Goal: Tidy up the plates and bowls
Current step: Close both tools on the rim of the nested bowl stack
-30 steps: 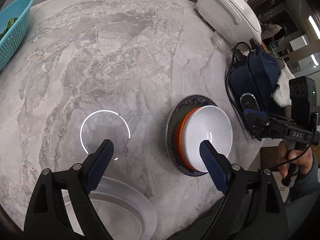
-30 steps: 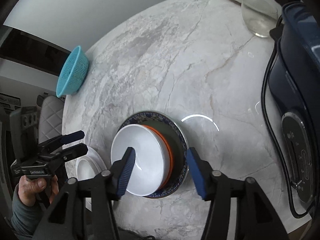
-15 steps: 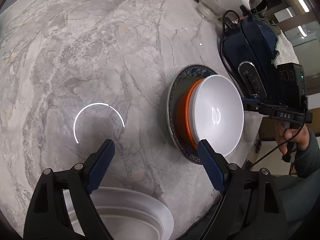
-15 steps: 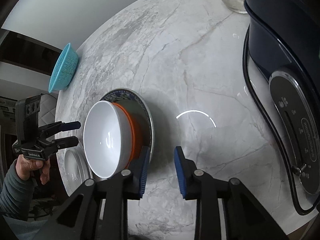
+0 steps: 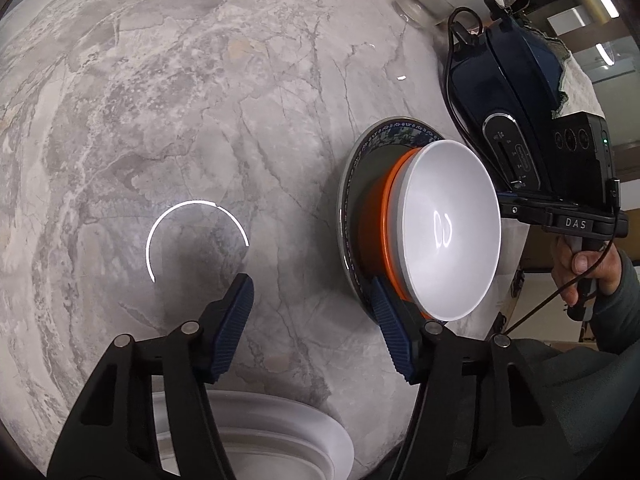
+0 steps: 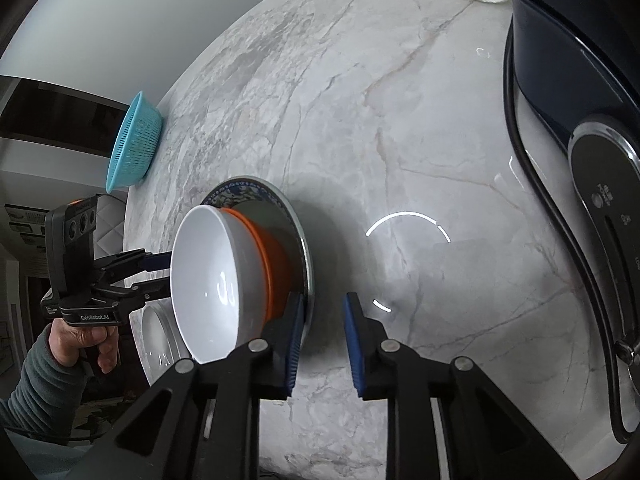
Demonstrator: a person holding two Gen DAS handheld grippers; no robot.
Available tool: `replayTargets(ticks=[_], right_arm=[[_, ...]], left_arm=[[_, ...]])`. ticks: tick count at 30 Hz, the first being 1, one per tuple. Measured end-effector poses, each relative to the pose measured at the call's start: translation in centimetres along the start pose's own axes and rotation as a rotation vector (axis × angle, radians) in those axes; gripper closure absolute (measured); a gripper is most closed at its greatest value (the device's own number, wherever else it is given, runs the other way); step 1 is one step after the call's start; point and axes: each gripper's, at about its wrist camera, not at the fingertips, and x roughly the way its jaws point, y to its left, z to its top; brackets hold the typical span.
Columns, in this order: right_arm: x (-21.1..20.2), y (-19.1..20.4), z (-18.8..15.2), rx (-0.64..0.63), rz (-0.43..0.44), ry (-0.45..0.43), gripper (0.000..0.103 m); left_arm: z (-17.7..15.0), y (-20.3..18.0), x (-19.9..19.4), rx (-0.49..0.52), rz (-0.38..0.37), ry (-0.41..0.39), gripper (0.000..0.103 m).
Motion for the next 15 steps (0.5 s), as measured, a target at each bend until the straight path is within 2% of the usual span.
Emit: replayTargets(ticks=[8,15], right_arm=[[0.8,0.1,0.1,0.015,0.007,0.011,0.081],[1.6,0.4,0.2,0.011,0.015,0.026,0.085]], left_arm=[[0.9,-0.3,1.9,-0.011,0.017,0.029,0.044],[1.3,-0.5,2.9,-0.028,0.014,0.022,0.045]])
